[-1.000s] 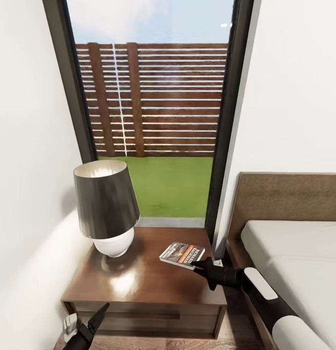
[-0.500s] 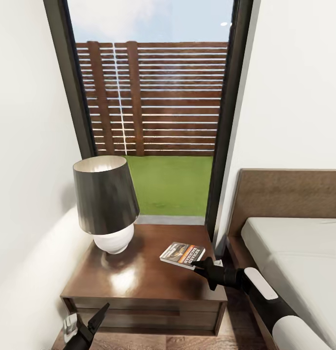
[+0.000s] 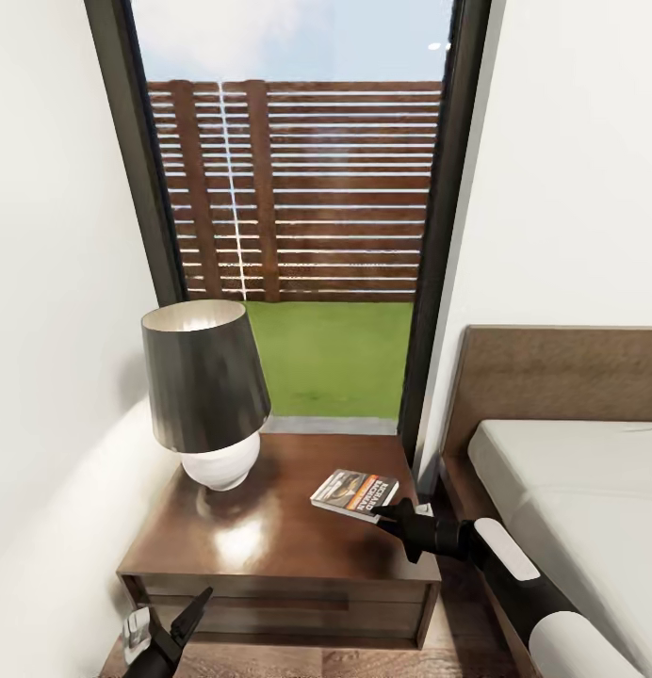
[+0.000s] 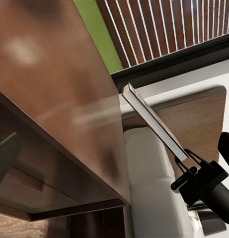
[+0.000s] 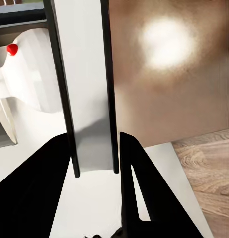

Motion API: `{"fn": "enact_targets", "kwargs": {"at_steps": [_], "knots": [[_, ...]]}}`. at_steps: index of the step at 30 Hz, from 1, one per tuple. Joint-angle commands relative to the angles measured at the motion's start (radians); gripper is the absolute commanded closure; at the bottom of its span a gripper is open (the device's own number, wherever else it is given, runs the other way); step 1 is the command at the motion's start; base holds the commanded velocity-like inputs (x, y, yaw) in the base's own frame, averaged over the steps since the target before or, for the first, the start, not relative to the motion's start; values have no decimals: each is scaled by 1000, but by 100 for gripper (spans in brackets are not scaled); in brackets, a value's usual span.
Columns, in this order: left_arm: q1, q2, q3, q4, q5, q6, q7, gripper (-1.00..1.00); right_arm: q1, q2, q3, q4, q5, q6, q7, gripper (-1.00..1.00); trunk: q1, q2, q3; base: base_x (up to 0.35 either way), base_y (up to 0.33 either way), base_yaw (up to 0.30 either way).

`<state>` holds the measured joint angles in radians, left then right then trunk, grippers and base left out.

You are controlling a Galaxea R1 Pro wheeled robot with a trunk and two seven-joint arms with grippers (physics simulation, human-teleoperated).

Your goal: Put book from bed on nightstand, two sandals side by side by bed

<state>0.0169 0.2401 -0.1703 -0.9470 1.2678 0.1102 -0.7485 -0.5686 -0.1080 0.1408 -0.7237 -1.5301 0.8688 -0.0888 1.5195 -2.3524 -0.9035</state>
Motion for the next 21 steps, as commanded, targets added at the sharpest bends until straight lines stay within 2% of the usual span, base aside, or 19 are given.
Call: {"fn": "enact_targets", "kwargs": {"at_steps": [1, 16, 21], "knots": [[0, 1, -2, -1, 11, 10, -2, -100, 0, -1, 3, -2, -15, -1, -9, 100, 4, -8, -4, 0, 0, 0], [0, 1, -1, -1, 10, 11, -2, -100, 0, -1, 3, -2, -15, 0, -9, 100, 61, -113, -51, 0, 0, 0], [0, 1, 0, -1, 11, 11, -2, -100, 0, -1, 2, -2, -15, -1, -9, 100, 61, -113, -51, 0, 0, 0]]}}
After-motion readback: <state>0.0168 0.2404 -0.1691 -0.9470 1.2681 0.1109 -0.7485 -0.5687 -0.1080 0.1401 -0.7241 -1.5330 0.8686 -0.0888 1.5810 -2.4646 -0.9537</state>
